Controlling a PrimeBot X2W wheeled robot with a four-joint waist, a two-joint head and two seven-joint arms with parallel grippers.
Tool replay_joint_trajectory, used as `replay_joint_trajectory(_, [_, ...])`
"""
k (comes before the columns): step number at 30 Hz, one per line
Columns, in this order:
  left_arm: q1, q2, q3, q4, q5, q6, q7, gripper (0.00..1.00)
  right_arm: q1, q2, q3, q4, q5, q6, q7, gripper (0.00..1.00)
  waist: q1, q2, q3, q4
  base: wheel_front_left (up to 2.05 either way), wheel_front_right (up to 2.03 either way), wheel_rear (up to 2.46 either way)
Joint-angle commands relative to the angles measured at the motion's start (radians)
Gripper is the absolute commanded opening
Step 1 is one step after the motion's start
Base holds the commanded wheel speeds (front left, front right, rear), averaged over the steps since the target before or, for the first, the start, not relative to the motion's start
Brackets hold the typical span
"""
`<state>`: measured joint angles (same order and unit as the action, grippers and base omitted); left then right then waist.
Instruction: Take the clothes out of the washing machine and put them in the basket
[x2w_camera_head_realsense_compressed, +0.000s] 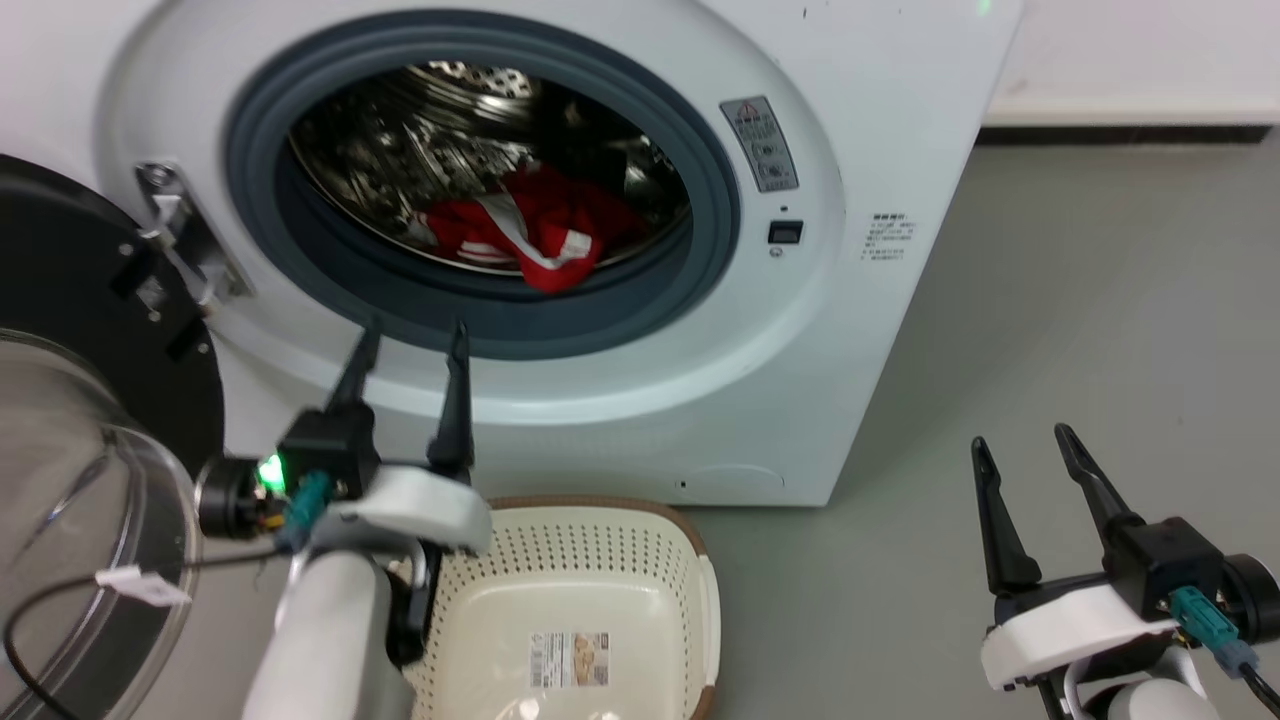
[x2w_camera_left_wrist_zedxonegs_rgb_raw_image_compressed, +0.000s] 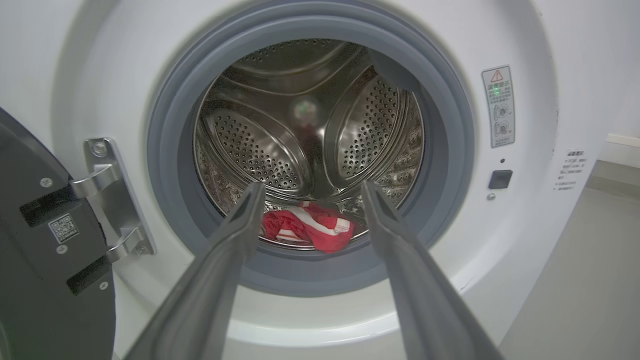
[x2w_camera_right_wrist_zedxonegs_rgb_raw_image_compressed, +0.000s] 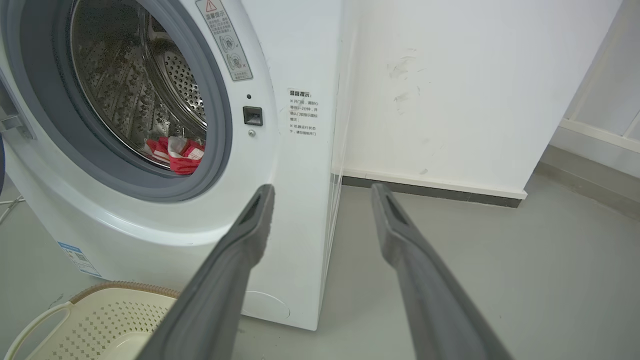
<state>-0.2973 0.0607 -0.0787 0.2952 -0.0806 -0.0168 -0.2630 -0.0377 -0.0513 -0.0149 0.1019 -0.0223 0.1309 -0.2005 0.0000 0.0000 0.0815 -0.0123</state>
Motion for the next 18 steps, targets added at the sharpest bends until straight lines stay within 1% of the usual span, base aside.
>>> replay_joint_trajectory(1, [-0.058, 0.015, 0.010, 0.019, 0.008, -0.003, -0.003, 1.00, -0.022, 0.002, 0.012, -0.001, 0.011, 0.000, -0.001, 1.00, 0.0000, 0.0000, 0.066, -0.027, 0.00, 0.00, 0.00])
replay_joint_trajectory(5, [-0.184, 0.048, 0.023, 0.080, 0.023, -0.009, -0.003, 1.00, -0.068, 0.002, 0.035, 0.006, 0.017, 0.000, -0.010, 1.00, 0.0000, 0.0000, 0.152, -0.063, 0.00, 0.00, 0.00])
replay_joint_trajectory(10, [-0.347, 0.093, 0.032, 0.189, 0.039, -0.017, -0.003, 1.00, -0.130, 0.002, 0.063, 0.021, 0.037, 0.000, -0.025, 1.00, 0.0000, 0.0000, 0.263, -0.114, 0.00, 0.00, 0.00])
replay_joint_trajectory(18, [-0.591, 0.175, 0.027, 0.433, 0.065, -0.030, 0.005, 1.00, -0.223, 0.002, 0.134, 0.068, 0.082, 0.000, -0.053, 1.00, 0.0000, 0.0000, 0.406, -0.198, 0.00, 0.00, 0.00])
